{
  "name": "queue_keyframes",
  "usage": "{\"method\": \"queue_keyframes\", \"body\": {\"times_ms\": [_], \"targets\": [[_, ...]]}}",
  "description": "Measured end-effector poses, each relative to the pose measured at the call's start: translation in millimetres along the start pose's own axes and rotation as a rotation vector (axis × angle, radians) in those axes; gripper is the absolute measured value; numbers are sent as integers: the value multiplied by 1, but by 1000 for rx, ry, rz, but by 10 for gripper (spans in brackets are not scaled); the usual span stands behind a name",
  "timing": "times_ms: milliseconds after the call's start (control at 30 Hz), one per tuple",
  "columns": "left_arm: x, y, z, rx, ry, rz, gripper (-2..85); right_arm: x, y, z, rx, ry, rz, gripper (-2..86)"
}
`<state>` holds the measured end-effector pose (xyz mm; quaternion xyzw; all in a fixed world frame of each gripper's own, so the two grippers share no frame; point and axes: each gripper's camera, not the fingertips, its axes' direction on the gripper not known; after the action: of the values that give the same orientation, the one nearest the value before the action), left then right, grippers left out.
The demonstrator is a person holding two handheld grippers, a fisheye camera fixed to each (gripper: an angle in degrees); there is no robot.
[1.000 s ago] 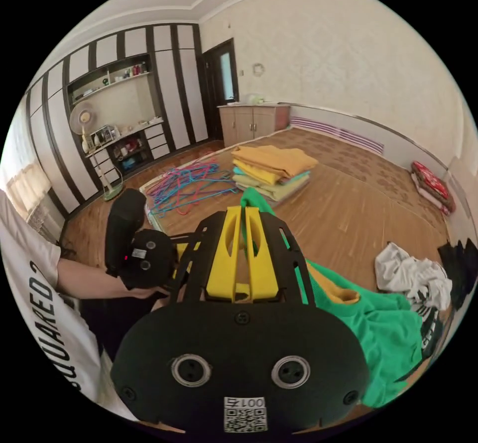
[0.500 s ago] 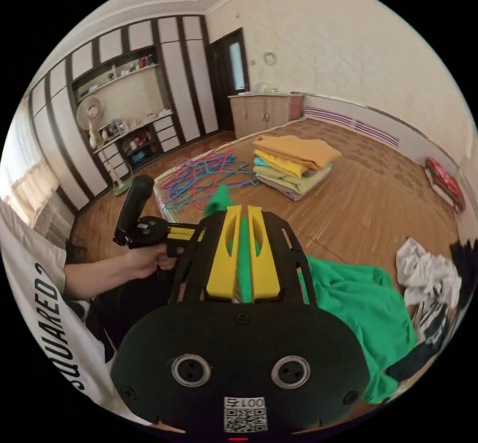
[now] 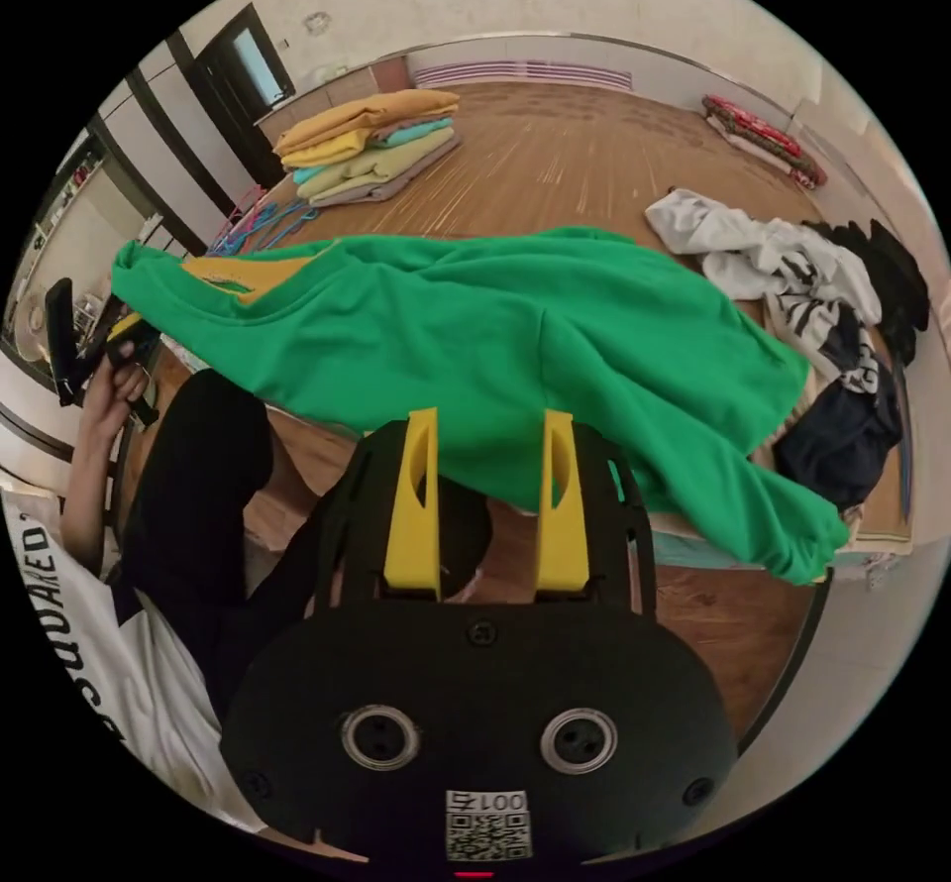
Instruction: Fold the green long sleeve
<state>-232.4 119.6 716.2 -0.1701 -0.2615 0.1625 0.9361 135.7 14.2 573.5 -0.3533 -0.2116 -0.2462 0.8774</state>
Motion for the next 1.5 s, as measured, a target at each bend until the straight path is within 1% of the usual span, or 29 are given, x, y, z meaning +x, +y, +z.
{"method": "queue_keyframes", "body": {"times_ms": [67,200,233,300,367,433,533,567,667,733,767,833,867,967,1000,1067,1167,1233,1267,1333,1367,1433,1467,1500], "targets": [[-4,7,-13,28,-19,-28,-7,-17,0,8,8,39,-24,97],[-9,17,-45,87,-71,-43,-6,-51,-7,13,63,88,-38,29],[-9,19,-54,103,-101,-31,-5,-61,-7,6,111,95,-48,23],[-12,22,-64,105,-140,-18,-4,-75,-8,-7,143,74,-86,23],[-18,25,-65,45,-163,-8,1,-87,-8,-22,175,19,-133,30],[-28,37,-58,-70,-211,-47,11,-103,-9,-45,238,-51,-212,48],[-33,67,-60,-92,-287,-83,14,-127,-18,-59,272,-107,-336,81],[-33,74,-62,-88,-300,-88,15,-133,-21,-57,262,-108,-366,86],[-32,103,-72,-59,-323,-74,21,-162,-37,-31,136,-84,-503,110],[-31,118,-72,-99,-332,0,40,-182,-47,-6,17,-85,-576,119],[-30,121,-71,-109,-331,29,47,-186,-49,-1,1,-78,-588,121],[-27,132,-63,-122,-297,167,83,-200,-53,14,-50,-33,-634,124],[-27,135,-59,-125,-284,200,89,-203,-54,18,-63,-22,-643,122],[-36,144,-34,-213,-237,292,112,-214,-50,29,-162,-22,-695,93],[-41,147,-24,-249,-214,312,114,-218,-44,27,-191,-32,-702,61],[-48,154,-12,-287,-178,334,112,-221,-28,15,-152,5,-706,32],[-55,165,-3,-307,-147,355,107,-219,5,-30,-4,1,-664,16],[-56,172,-5,-290,-141,349,104,-215,36,-78,144,-6,-639,10],[-56,174,-6,-282,-136,344,103,-214,43,-90,180,-7,-632,9],[-55,178,-17,-223,-74,324,78,-214,73,-138,313,1,-616,7],[-54,178,-22,-200,-52,317,71,-215,81,-150,342,13,-614,7],[-50,174,-50,-85,5,284,49,-223,111,-192,461,111,-613,5],[-48,172,-60,-49,4,274,47,-225,118,-203,491,140,-612,5],[-43,166,-84,27,-12,269,42,-229,133,-223,556,203,-611,5]]}}
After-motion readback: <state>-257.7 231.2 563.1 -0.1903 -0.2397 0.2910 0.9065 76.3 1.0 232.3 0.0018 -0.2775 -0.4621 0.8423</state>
